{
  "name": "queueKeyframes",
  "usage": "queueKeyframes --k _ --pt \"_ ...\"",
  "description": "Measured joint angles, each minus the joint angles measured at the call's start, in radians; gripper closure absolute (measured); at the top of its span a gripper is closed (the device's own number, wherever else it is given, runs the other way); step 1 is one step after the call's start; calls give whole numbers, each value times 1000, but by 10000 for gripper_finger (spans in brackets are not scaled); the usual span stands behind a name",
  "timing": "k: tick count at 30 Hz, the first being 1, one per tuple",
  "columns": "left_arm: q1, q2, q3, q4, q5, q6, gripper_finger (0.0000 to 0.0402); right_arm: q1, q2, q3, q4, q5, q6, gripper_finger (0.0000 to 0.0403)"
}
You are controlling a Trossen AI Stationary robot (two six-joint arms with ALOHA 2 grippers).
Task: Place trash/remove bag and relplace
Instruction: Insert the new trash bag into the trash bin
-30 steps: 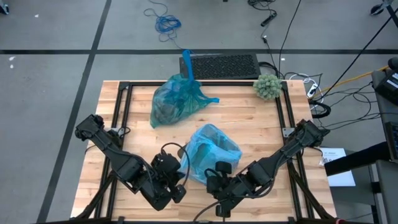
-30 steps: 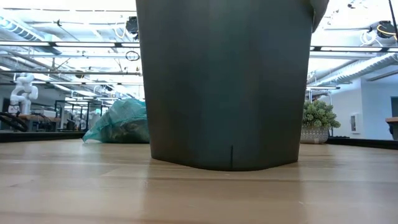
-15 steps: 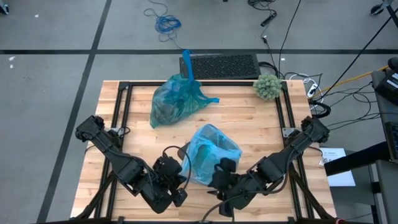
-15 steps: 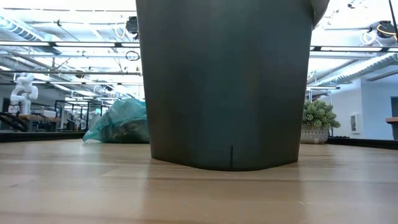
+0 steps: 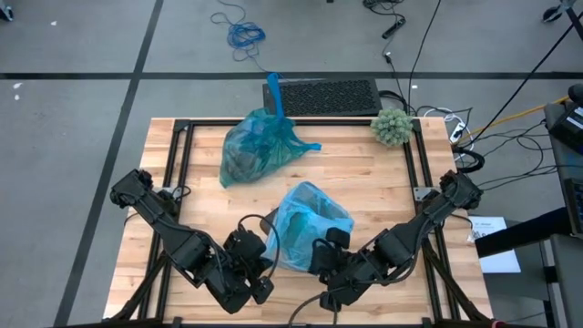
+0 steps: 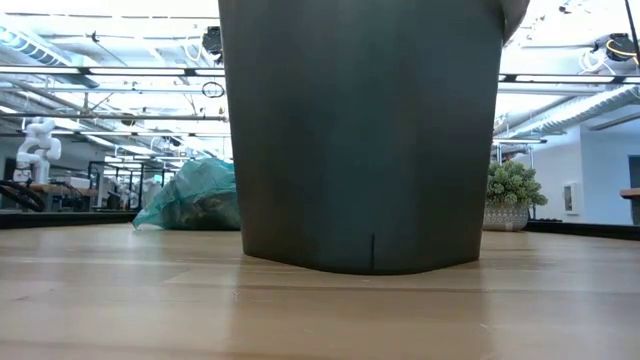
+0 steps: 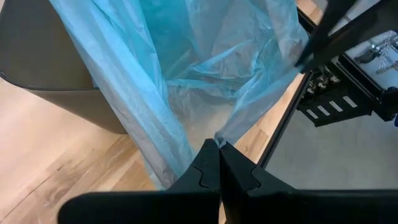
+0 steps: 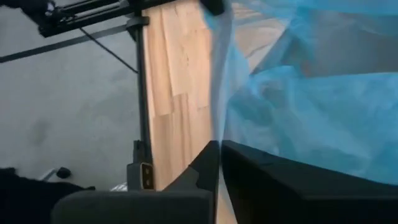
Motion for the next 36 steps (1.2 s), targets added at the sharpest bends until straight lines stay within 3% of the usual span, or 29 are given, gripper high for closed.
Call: queueKeyframes --k 7,22,27,36 --pt "-3 0 0 9 -1 0 402 7 0 0 63 -27 -35 401" --pt "-22 12 0 -24 -34 -27 402 3 80 0 16 -60 -11 403" --pt "-29 16 0 -23 -39 -51 402 15 57 0 91 -57 -15 402" --pt "-39 21 0 11 -22 -51 402 42 23 1 112 -48 -58 338"
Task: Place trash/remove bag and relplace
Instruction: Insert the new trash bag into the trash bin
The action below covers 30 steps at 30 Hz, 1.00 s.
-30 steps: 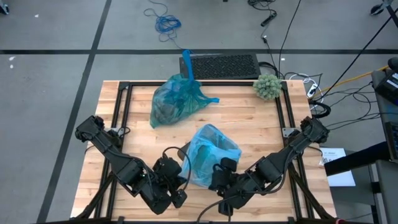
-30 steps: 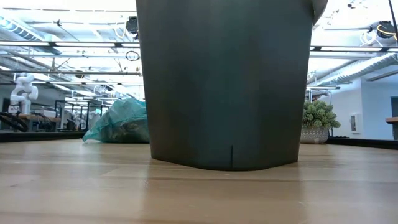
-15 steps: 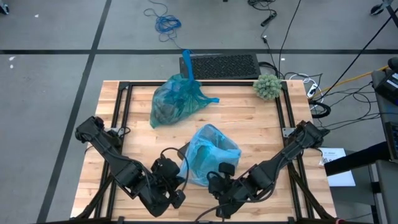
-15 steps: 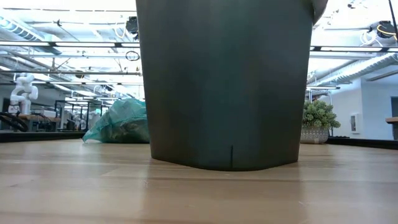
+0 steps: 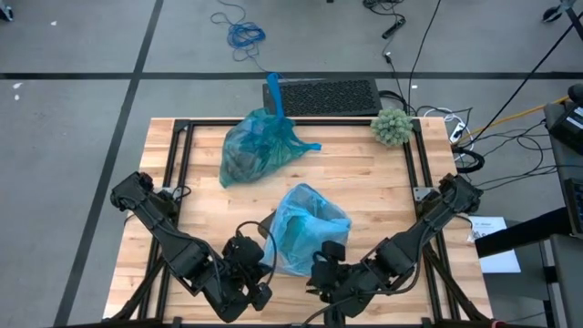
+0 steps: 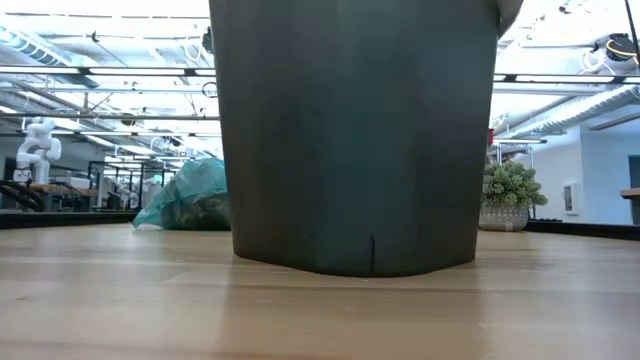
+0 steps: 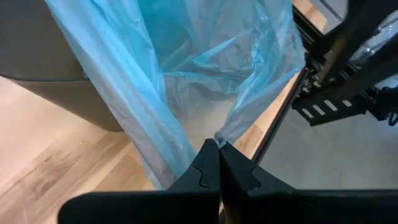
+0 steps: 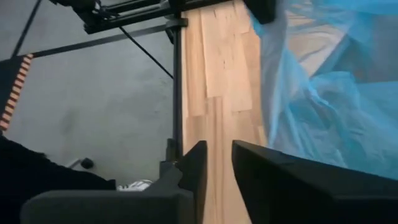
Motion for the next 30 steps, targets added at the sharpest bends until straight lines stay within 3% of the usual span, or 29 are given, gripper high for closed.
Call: queueKeyframes --k 6,13,17,24,30 --pt "-2 0 0 0 11 0 402 0 -1 13 -34 71 -9 299" --pt "-2 0 0 -2 12 9 402 -4 2 28 -105 101 -43 297" --pt "-2 0 0 -4 11 9 402 -7 10 28 -106 81 -61 318" --pt "9 0 0 0 4 29 402 -6 31 28 -142 102 -91 395" --pt "29 0 0 7 -1 56 402 -7 45 28 -177 106 -96 401"
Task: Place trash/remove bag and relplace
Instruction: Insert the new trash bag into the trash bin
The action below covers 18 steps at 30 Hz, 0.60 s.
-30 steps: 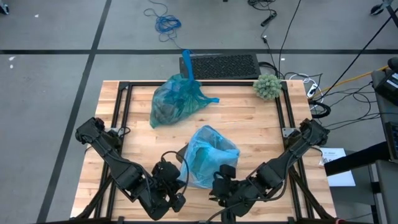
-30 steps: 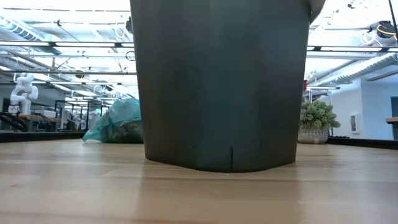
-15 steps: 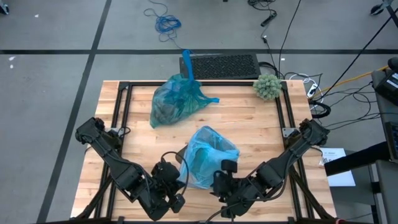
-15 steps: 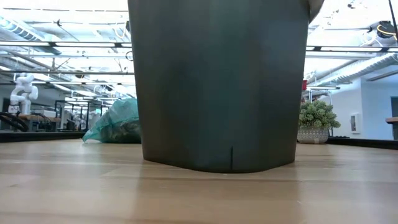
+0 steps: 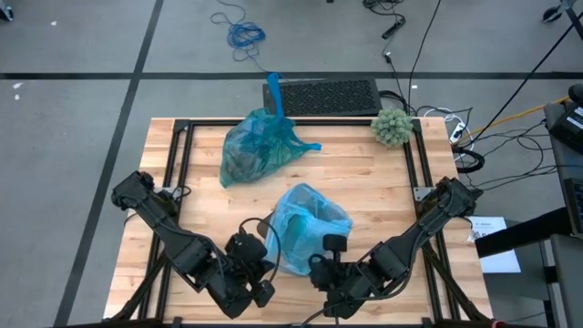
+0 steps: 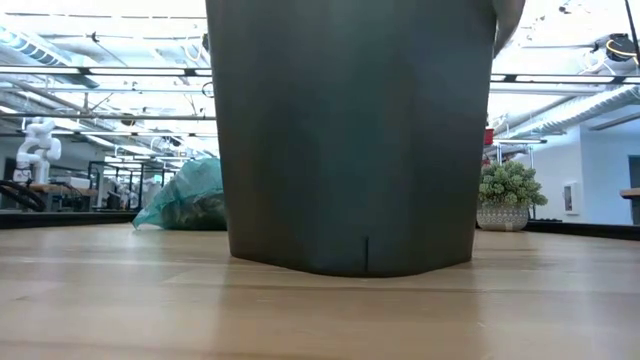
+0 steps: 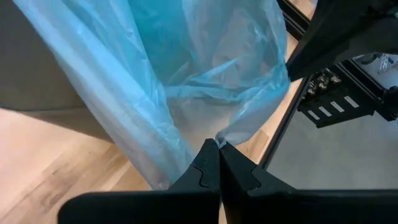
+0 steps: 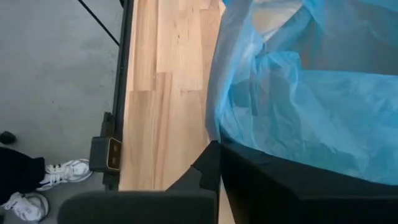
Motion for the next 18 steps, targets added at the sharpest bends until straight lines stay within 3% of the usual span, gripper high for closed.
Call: queueKeyframes --k 8,18 --pt "26 0 0 -6 -3 17 402 -30 8 0 2 -8 -37 403" --pt "-13 27 0 -154 3 -159 402 -74 17 -55 41 -101 -38 403"
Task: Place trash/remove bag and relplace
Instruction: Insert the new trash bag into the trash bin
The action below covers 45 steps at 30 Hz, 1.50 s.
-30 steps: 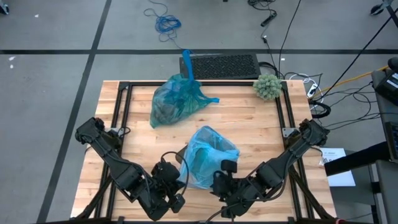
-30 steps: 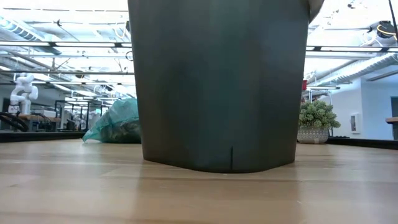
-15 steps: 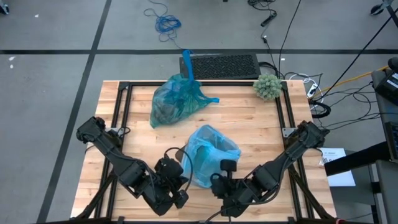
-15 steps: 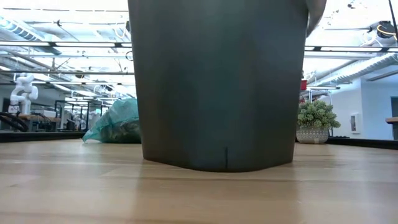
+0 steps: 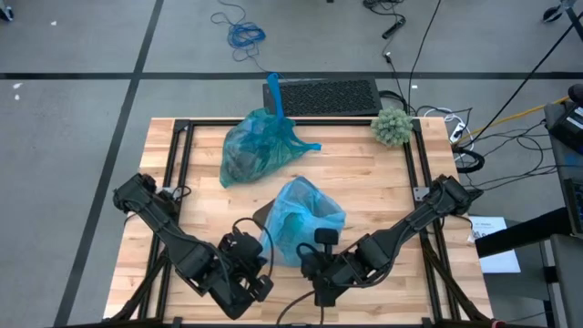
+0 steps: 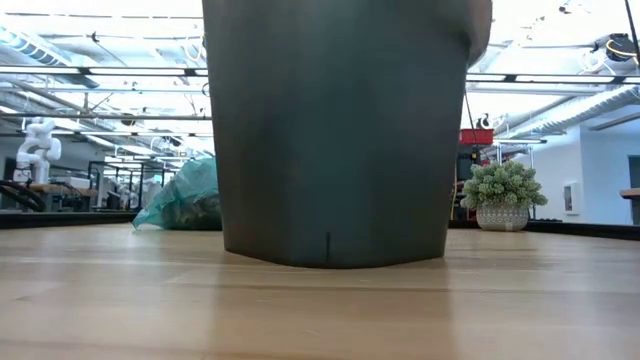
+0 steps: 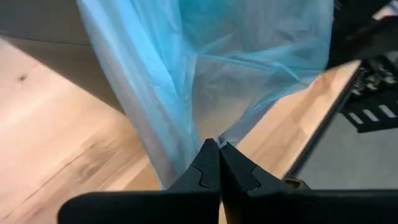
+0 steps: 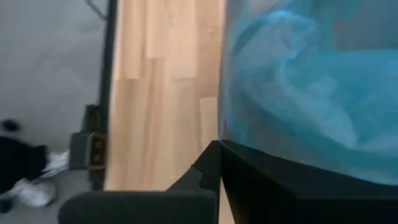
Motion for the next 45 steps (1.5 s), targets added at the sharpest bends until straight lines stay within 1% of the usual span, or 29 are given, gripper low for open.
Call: queueKeyframes --k 5,8,13,19,20,23,25,32,35,40,45 --pt "15 29 0 -1 -5 -1 402 -3 -8 -7 60 -96 0 400" --pt "22 33 0 5 -7 -1 402 3 -38 18 77 -155 2 384" --pt "23 32 0 -12 -13 -2 402 4 -98 90 71 -171 4 338" --pt "30 32 0 -19 -22 4 397 -33 -161 120 67 -165 -1 277" --pt "33 32 0 -17 -15 0 392 -43 -170 121 67 -165 -5 269" --pt "47 22 0 -2 69 0 369 -77 -194 121 35 -164 -7 249" --pt "53 11 0 4 101 5 350 -101 -205 121 8 -163 -7 239" --pt "57 -19 0 11 104 0 279 -144 -211 121 -32 -167 -34 223" --pt "57 -21 0 12 131 0 255 -151 -212 121 -39 -167 -45 222" --pt "56 -21 2 10 152 -1 230 -164 -212 121 -39 -166 -56 222" --pt "56 -51 22 6 158 0 221 -170 -211 121 -42 -167 -71 222"
